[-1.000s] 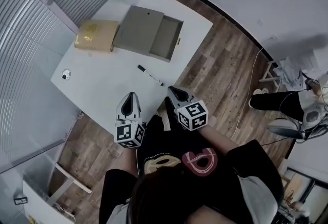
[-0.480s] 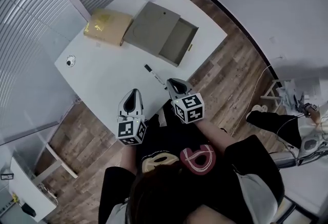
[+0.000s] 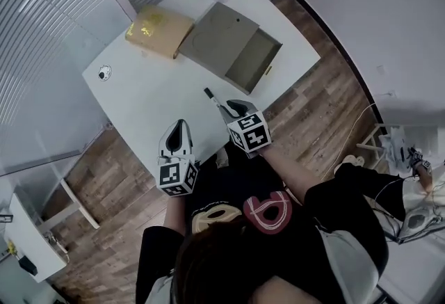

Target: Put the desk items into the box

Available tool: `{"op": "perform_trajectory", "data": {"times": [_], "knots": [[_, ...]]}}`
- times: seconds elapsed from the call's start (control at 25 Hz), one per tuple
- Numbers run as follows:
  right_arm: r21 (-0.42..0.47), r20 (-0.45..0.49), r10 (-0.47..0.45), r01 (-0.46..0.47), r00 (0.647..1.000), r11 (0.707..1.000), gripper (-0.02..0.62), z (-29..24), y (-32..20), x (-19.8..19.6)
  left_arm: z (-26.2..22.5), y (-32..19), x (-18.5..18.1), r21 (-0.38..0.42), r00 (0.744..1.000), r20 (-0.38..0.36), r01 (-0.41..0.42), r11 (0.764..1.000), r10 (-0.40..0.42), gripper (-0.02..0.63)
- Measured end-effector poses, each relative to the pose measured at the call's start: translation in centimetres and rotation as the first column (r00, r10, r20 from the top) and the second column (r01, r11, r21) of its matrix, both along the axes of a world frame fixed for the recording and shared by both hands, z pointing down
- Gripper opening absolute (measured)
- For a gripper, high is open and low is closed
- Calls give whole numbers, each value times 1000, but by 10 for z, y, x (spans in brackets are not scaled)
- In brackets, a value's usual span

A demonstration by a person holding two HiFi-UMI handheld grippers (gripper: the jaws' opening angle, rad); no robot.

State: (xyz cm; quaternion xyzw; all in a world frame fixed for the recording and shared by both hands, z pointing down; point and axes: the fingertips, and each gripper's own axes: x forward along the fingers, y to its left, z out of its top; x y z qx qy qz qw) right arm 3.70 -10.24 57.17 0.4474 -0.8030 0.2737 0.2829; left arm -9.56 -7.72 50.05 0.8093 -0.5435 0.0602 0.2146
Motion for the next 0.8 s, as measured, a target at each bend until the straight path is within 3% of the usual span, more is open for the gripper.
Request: {"op": "perform_trajectory", "data": {"times": [0.6,0.8], "knots": [[-147,-54,-132,123,990,981,107,39,-18,-23,9,5,-15,-41,993,39,113,993,-112,18],[-146,-78,-144,131,987,981,94,41,-18,-24,11,9,-18,-45,989,44,141,989,-139,18]]}}
